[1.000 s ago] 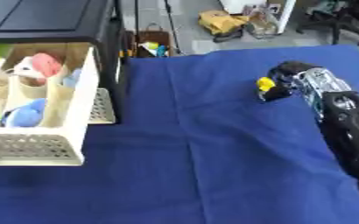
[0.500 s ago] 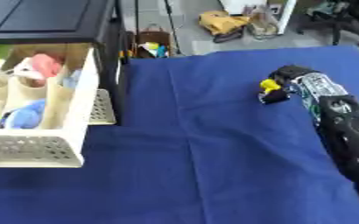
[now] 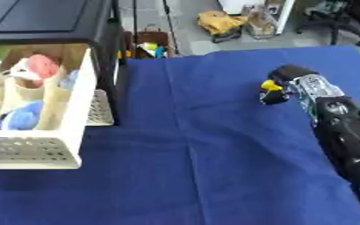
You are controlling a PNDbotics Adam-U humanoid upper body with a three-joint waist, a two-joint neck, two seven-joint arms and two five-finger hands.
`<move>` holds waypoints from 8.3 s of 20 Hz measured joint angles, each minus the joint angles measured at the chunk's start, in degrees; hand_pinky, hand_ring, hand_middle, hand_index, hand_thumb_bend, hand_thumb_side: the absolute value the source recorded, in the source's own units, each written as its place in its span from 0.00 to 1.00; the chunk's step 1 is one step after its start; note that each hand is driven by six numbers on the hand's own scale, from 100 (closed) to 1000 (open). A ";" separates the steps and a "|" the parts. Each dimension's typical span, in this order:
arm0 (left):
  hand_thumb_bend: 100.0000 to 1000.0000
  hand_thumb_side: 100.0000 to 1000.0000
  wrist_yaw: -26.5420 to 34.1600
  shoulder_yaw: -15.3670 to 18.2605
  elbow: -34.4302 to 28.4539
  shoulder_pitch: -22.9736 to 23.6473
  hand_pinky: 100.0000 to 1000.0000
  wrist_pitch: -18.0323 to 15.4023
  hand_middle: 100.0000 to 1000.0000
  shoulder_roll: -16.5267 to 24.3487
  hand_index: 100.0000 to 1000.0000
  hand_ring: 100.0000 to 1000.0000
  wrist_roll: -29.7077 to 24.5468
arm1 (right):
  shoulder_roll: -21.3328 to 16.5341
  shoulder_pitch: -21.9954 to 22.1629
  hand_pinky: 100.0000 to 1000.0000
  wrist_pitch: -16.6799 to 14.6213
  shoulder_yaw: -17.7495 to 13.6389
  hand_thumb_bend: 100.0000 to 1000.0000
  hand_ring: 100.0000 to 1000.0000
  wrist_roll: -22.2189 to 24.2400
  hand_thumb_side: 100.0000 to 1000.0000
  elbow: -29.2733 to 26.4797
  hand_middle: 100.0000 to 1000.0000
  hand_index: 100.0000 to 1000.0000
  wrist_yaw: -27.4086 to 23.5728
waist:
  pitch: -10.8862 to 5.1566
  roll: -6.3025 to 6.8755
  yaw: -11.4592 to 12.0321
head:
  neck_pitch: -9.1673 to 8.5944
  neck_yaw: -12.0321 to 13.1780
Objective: Pick up objects from table and place into drawer.
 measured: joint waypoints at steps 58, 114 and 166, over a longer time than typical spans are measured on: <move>0.00 1.00 1.39 0.04 0.00 0.04 0.46 1.51 0.69 2.20 0.80 0.65 1.41 | -4.58 -4.76 0.61 -7.42 12.99 0.00 0.69 1.68 0.32 -30.82 0.35 0.56 -15.46 | -3.55 -3.40 -1.20 | 1.13 -0.48; 0.00 1.00 4.10 -0.33 0.00 -1.16 0.46 3.11 0.70 3.02 0.81 0.66 0.24 | 11.97 -14.10 0.68 -7.13 17.72 0.01 0.75 21.23 0.78 -53.28 0.45 0.66 -39.44 | -3.67 -4.24 2.61 | 2.11 -2.23; 0.22 1.00 -64.75 -17.91 -0.04 31.72 0.15 5.42 0.63 38.56 0.79 0.50 -5.82 | 0.50 16.13 0.68 -4.04 -8.15 0.00 0.71 -47.64 0.85 -76.37 0.53 0.65 -70.53 | -6.10 4.22 1.30 | 3.61 6.82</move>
